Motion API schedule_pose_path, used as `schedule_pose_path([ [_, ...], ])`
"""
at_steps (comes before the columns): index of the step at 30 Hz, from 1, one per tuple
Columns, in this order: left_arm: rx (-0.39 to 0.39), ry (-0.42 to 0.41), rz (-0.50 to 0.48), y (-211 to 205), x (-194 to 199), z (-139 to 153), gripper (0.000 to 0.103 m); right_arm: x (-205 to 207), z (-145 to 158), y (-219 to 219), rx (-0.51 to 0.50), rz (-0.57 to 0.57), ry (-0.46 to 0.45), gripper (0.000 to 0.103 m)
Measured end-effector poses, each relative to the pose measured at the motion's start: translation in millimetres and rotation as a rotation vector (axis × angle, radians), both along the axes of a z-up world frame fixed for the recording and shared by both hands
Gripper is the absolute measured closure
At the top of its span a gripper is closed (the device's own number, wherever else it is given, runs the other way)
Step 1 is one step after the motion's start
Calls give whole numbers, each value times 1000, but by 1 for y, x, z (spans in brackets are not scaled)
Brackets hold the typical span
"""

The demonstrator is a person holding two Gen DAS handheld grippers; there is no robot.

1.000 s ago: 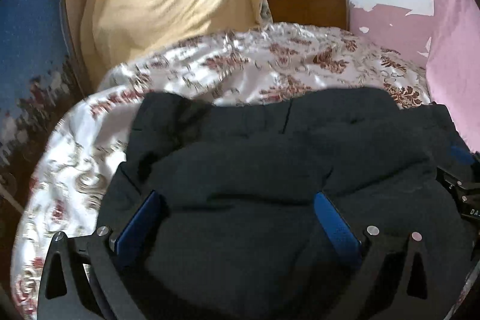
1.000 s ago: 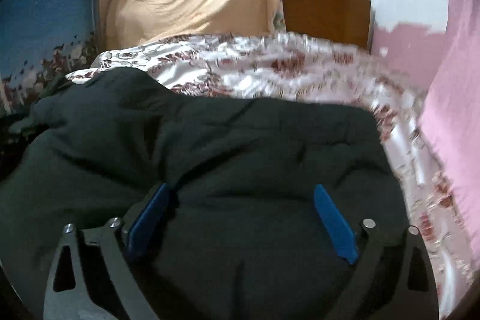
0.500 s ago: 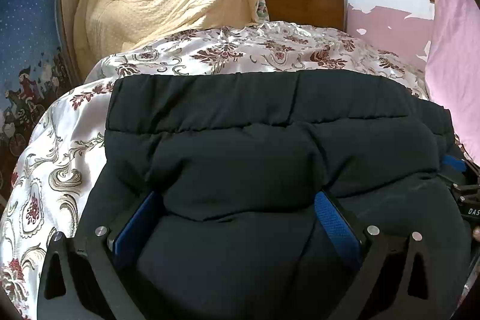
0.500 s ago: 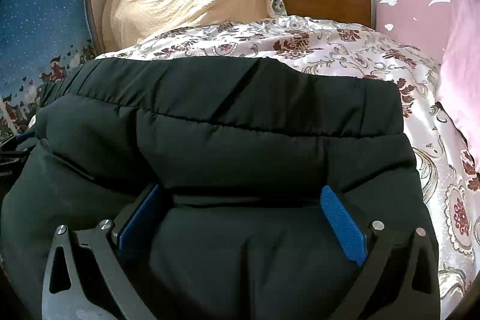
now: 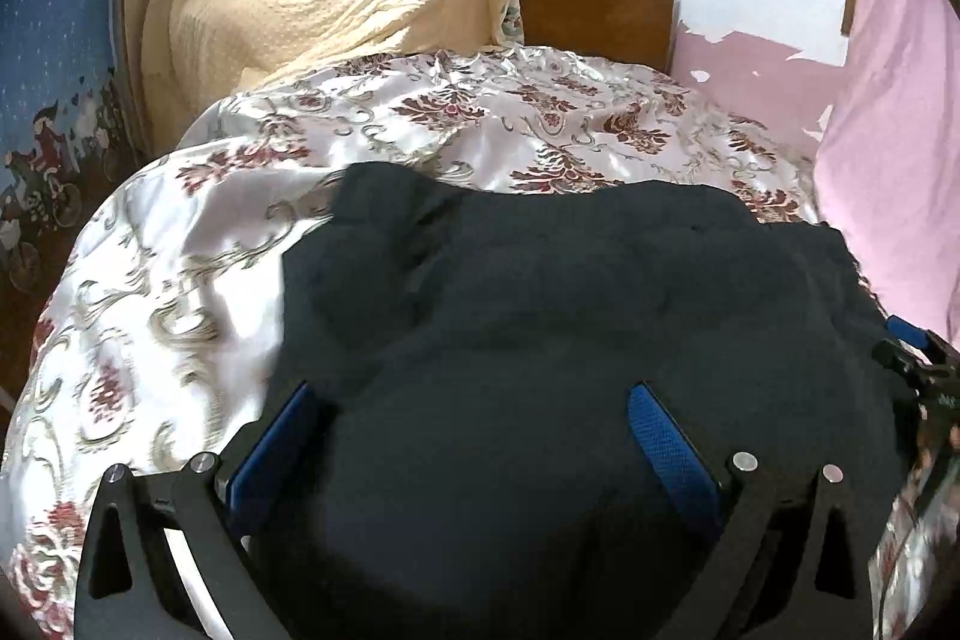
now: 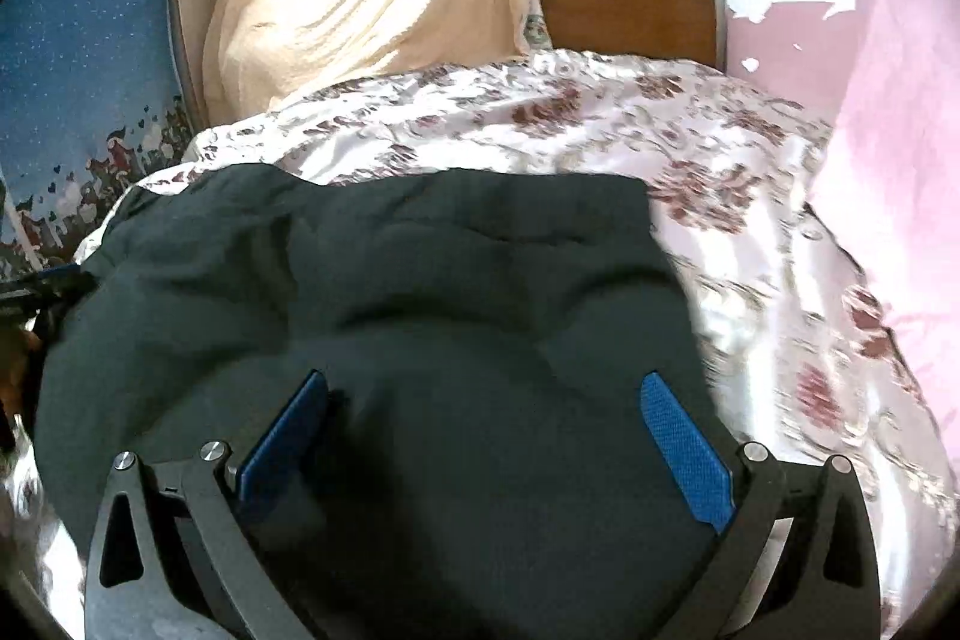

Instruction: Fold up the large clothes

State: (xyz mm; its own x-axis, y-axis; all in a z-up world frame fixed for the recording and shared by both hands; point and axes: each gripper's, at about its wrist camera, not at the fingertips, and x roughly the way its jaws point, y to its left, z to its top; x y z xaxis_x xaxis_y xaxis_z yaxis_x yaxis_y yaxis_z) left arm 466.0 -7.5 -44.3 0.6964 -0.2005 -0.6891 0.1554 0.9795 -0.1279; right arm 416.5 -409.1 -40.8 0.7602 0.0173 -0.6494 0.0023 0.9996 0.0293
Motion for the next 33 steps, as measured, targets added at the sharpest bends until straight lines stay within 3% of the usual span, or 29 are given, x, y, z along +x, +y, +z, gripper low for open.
schedule_pose_path([
  [5, -38, 58, 18, 47, -5, -10, 0, -16, -11, -49, 80, -33, 65, 1],
  [8, -110, 109, 29, 67, 0, -20, 0, -19, -25, -70, 184, -37, 83, 1],
  [14, -282, 224, -2, 83, 16, -49, 0, -5, -57, -79, 404, 63, 169, 1],
  [19, -370, 247, -41, 85, 22, -69, 0, 8, -76, -73, 469, 115, 212, 1],
  [26, -400, 255, -91, 84, 22, -72, 0, 23, -98, -69, 600, 126, 259, 1],
  [33, -403, 269, -118, 76, 18, -73, 0, 25, -106, -61, 613, 116, 246, 1],
])
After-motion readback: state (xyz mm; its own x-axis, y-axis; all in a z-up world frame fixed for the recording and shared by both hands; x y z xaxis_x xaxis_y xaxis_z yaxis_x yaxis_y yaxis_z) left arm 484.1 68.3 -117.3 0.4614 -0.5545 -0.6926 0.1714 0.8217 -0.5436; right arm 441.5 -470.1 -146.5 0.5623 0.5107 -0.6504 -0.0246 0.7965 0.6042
